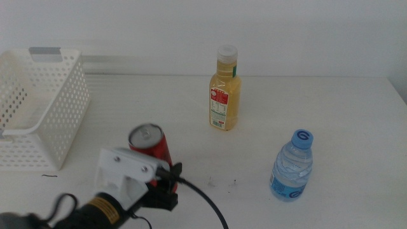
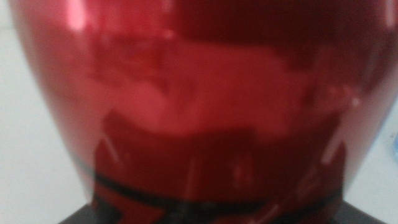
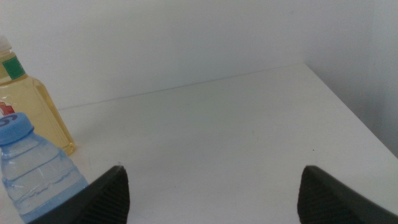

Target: Use arms to grab the bottles and put them into the dustbin to the left of the table.

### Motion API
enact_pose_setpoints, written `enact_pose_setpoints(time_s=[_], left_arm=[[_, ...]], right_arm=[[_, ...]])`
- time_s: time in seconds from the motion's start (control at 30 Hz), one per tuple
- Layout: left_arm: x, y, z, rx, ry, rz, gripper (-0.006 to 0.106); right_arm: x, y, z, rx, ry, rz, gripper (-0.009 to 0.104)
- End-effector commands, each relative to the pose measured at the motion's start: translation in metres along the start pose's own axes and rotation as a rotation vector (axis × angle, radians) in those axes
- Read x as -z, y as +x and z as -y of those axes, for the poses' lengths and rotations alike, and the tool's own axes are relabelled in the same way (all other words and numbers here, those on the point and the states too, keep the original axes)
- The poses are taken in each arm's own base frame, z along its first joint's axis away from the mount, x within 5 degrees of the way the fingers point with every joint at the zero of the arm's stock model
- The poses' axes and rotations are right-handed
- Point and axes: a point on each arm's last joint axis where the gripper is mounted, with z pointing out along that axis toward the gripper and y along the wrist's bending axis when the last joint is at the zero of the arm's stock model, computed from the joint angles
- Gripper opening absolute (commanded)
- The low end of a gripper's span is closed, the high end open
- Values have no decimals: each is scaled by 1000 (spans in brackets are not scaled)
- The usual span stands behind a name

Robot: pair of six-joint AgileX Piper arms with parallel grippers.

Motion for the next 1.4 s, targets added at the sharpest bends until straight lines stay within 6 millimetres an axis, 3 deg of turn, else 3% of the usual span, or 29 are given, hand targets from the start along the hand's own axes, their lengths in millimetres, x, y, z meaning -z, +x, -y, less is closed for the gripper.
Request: enact_pose_setpoints(time_s=[0.0, 0.13, 0.23, 0.43, 0.57, 0.73, 0.8, 0.97, 1.1, 1.37], left_arm=[[12, -25, 3, 50, -3, 27, -1], [30, -69, 9, 35, -10, -213, -2], [42, -112, 7, -65, -18, -410, -2], [51, -168, -21, -76, -119, -586, -2], [52, -200, -51, -78, -185, -683, -2], [56, -235, -120, 18, -269, -855, -2], [51, -248, -151, 67, -291, -839, -2], [38, -261, -209, 162, -356, -780, -2], [21, -252, -245, 203, -374, -795, -2], [-16, -212, -280, 222, -356, -862, 0]], right_arm=[[0, 0, 1, 21, 8, 10, 91], [0, 0, 1, 21, 8, 10, 91], [0, 0, 1, 21, 8, 10, 91], [0, 0, 1, 21, 8, 10, 91], [0, 0, 1, 21, 8, 10, 91], [0, 0, 1, 21, 8, 10, 91], [0, 0, 1, 21, 8, 10, 91], [0, 0, 1, 21, 8, 10, 91], [0, 0, 1, 21, 8, 10, 91], [0, 0, 1, 21, 8, 10, 91]])
